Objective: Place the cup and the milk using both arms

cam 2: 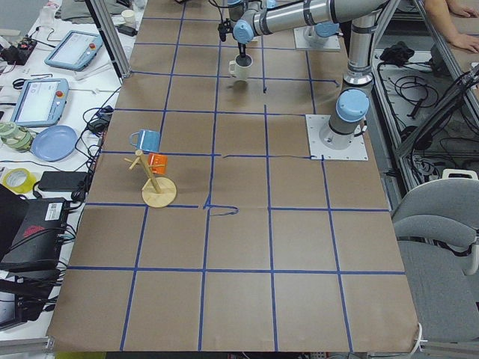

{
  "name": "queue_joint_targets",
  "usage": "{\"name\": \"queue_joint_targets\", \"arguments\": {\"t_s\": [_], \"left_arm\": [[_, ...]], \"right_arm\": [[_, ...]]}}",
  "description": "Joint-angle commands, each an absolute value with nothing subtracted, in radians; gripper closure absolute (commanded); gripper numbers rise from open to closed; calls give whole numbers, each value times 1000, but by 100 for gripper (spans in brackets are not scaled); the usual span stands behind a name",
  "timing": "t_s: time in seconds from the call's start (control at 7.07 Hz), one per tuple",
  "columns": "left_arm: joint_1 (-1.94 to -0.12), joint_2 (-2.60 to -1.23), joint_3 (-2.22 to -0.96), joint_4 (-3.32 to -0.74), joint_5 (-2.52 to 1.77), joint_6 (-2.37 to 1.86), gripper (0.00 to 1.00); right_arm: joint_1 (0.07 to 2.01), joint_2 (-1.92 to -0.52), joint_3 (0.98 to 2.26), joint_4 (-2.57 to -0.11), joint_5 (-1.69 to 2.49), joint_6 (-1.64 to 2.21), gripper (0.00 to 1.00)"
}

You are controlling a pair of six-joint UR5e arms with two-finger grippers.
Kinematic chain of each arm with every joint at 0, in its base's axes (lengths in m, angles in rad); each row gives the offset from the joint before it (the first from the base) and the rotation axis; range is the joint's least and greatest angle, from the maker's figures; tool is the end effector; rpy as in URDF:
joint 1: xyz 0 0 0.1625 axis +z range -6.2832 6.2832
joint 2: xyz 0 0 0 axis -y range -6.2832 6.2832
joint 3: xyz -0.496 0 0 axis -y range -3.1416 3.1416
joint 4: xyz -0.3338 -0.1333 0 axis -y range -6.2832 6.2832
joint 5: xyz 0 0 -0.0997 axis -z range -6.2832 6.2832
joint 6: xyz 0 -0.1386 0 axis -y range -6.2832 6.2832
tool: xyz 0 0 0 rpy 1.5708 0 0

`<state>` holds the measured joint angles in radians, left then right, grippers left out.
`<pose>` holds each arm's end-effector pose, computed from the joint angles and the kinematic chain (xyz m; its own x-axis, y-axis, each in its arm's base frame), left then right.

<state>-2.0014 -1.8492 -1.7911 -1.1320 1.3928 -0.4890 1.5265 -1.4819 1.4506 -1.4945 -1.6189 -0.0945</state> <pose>-0.3608 -0.4074 0.3376 -0.9892 -0.0719 0.1279 -0.0544 0.9892 0.1359 0.1057 -0.4762 0.5242 -0.9977 -0.0523 0.0436 -0.0501 0.9975 0.0493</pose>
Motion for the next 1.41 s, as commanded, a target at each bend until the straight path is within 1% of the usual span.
{"name": "queue_joint_targets", "arguments": {"t_s": [0.0, 0.14, 0.28, 0.42, 0.57, 0.85, 1.13, 1.27], "left_arm": [[-2013, -1864, -1793, -1126, 1397, -497, 99], [-2011, -1833, -1773, -1121, 1414, -494, 36], [-1985, -1813, -1735, -1123, 1433, -474, 14], [-1906, -1792, -1709, -1152, 1457, -416, 3], [-1828, -1755, -1698, -1213, 1450, -347, 0], [-1650, -1642, -1645, -1381, 1483, -78, 0], [-1536, -1556, -1536, -1603, 1508, 31, 0], [-1539, -1522, -1510, -1618, 1512, 31, 0]], "right_arm": [[1526, -1482, 1451, -1488, -1617, -95, 0], [1525, -1482, 1451, -1486, -1624, -95, 0], [1522, -1480, 1457, -1482, -1624, -97, 0], [1522, -1482, 1469, -1483, -1624, -100, 0], [1520, -1482, 1476, -1482, -1626, -103, 0], [1491, -1492, 1518, -1468, -1650, -202, 0], [1435, -1564, 1680, -1488, -1693, -262, 0], [1395, -1587, 1754, -1509, -1694, -293, 2]]}}
